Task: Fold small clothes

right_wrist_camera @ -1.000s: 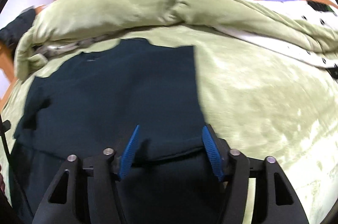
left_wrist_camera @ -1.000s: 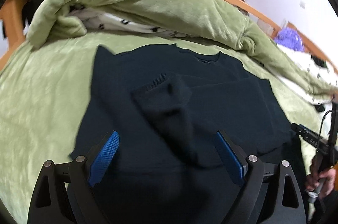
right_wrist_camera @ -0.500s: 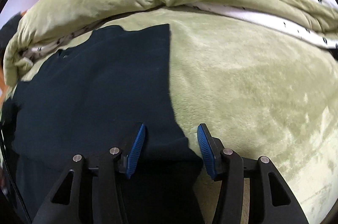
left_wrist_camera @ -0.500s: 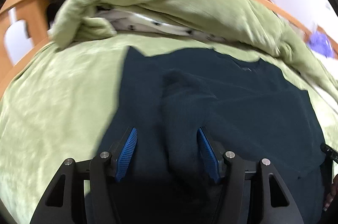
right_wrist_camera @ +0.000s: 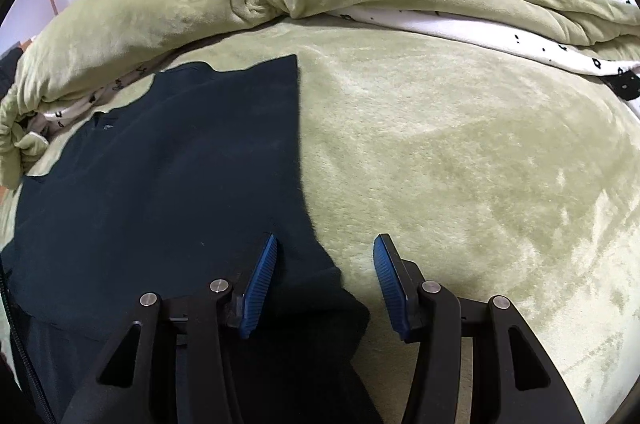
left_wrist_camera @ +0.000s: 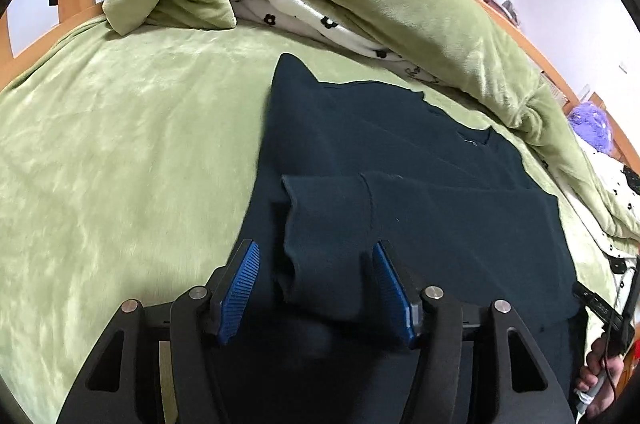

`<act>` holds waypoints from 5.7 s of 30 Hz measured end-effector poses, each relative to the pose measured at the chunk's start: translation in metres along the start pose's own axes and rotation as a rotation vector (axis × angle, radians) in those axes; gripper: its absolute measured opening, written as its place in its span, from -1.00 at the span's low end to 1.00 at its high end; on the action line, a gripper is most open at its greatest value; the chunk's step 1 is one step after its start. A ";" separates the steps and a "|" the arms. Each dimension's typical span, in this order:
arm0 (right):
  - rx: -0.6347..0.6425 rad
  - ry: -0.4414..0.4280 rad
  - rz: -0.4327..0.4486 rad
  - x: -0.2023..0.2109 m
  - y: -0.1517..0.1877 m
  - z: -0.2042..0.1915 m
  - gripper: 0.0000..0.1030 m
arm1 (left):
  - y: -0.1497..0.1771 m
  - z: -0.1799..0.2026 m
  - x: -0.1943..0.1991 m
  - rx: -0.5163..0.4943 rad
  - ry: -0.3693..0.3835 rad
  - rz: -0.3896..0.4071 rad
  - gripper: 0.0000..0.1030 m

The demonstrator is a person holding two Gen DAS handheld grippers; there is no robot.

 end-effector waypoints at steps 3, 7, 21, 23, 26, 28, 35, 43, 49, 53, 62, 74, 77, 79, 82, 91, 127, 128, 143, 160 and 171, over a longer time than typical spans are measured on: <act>0.016 -0.025 0.024 0.003 0.000 -0.006 -0.03 | -0.007 0.003 -0.008 -0.006 0.017 0.004 -0.54; 0.077 -0.019 0.036 -0.004 0.003 -0.017 -0.04 | -0.025 0.014 -0.003 -0.111 -0.012 0.044 -0.77; 0.132 0.079 0.035 -0.004 0.003 -0.011 0.05 | 0.005 0.006 -0.007 -0.152 -0.142 -0.017 -0.35; 0.166 0.094 0.041 0.001 0.004 -0.013 0.05 | 0.009 0.006 -0.002 -0.153 -0.153 -0.007 -0.33; 0.205 0.130 0.045 0.008 0.005 -0.015 0.05 | 0.013 0.012 0.003 -0.169 -0.165 0.003 -0.33; 0.207 0.143 0.057 0.016 0.007 -0.013 0.05 | 0.015 0.014 0.008 -0.168 -0.168 0.009 -0.34; 0.159 0.052 0.027 0.045 0.018 -0.006 -0.23 | 0.033 0.026 0.038 -0.172 -0.126 0.002 -0.36; 0.090 -0.031 0.052 0.088 0.029 -0.009 -0.23 | 0.052 0.055 0.084 -0.232 -0.090 0.034 -0.36; 0.140 -0.034 0.098 0.124 0.048 -0.017 -0.19 | 0.077 0.072 0.121 -0.294 -0.074 0.054 -0.28; 0.144 -0.066 0.078 0.143 0.072 -0.018 -0.14 | 0.096 0.077 0.138 -0.310 -0.059 0.057 -0.05; 0.161 -0.073 0.109 0.185 0.129 0.002 -0.04 | 0.141 0.086 0.171 -0.294 -0.013 0.066 0.10; 0.182 0.010 0.108 0.213 0.183 0.033 0.26 | 0.178 0.044 0.201 -0.227 -0.022 0.036 0.11; 0.184 -0.019 0.069 0.212 0.195 0.040 0.25 | 0.191 0.027 0.208 -0.187 -0.008 0.020 0.10; 0.179 -0.020 0.053 0.211 0.203 0.045 0.25 | 0.199 0.016 0.212 -0.148 0.022 0.007 0.10; 0.160 -0.048 0.020 0.209 0.217 0.055 0.25 | 0.209 0.002 0.216 -0.085 0.058 -0.010 0.10; 0.147 -0.078 -0.002 0.207 0.240 0.075 0.25 | 0.241 -0.018 0.209 -0.011 0.067 -0.070 0.10; 0.136 -0.231 -0.084 0.187 0.281 0.074 -0.64 | 0.264 -0.024 0.191 0.068 0.205 -0.092 -0.28; 0.139 -0.255 -0.081 0.189 0.281 0.071 -0.64 | 0.263 -0.027 0.193 0.087 0.211 -0.085 -0.41; -0.035 -0.400 0.059 0.256 0.217 0.076 -0.67 | 0.207 0.008 0.245 0.088 0.353 0.087 -0.64; -0.161 -0.435 0.072 0.265 0.098 0.041 -0.67 | 0.086 0.040 0.234 0.112 0.294 0.158 -0.70; -0.282 -0.431 0.024 0.183 0.008 0.012 -0.67 | 0.010 0.038 0.149 0.103 0.221 0.137 -0.70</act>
Point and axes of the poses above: each gripper's, at about its wrist camera, not at the fingertips, and x roughly against the way its jaws point, z to its right, y to its underside, the point moved 6 cm from there along -x, roughly the way its jaws point, and after that the axes turned 13 degrees about y, right-handed, at the moved point
